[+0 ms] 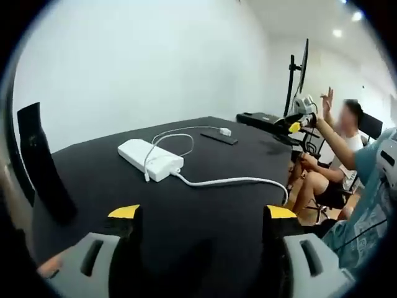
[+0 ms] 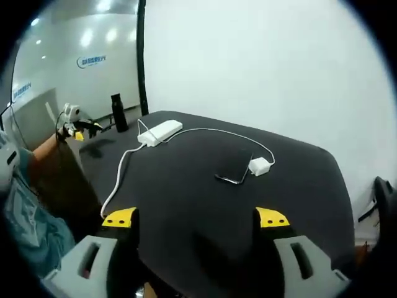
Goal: Connect the charging cable to the phone, plug the charger into the socket, and turn on the power strip switch to charge the phone.
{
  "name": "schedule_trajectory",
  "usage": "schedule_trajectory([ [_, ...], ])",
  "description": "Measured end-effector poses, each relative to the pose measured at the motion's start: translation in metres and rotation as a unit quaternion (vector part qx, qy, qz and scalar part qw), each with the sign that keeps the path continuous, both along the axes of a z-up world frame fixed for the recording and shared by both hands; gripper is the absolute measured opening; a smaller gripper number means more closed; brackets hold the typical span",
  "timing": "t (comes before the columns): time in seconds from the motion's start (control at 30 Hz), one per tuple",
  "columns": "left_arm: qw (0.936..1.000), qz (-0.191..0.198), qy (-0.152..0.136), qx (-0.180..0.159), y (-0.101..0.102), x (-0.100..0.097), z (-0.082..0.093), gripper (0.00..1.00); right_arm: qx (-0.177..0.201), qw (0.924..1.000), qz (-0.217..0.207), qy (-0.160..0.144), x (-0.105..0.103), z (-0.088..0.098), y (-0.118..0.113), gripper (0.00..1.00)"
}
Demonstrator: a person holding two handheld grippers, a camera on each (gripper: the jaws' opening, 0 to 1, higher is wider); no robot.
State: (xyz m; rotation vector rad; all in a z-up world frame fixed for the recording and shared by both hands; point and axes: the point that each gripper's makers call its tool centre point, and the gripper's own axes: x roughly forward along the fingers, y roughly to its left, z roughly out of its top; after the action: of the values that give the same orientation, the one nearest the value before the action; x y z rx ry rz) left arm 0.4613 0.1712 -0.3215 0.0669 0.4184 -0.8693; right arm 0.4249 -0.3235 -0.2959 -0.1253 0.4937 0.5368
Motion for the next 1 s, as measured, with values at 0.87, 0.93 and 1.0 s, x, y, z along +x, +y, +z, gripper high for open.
schedule_trajectory([
  [0.87,0.9998,-0.019,0.000,0.001,-0.008,0.042,-0.009,0.68,-0.008,0.9995,-0.031,0.006,-0.018,-0.006,-0.020,0.69],
  [0.93,0.9996,-0.027,-0.006,-0.001,-0.017,0.048,-0.010,0.65,-0.009,0.9994,-0.031,0.009,-0.018,-0.009,-0.018,0.69],
  [1.0,0.9995,-0.030,-0.002,-0.005,-0.026,0.054,-0.013,0.65,-0.011,0.9993,-0.032,0.012,-0.019,-0.013,-0.015,0.69],
])
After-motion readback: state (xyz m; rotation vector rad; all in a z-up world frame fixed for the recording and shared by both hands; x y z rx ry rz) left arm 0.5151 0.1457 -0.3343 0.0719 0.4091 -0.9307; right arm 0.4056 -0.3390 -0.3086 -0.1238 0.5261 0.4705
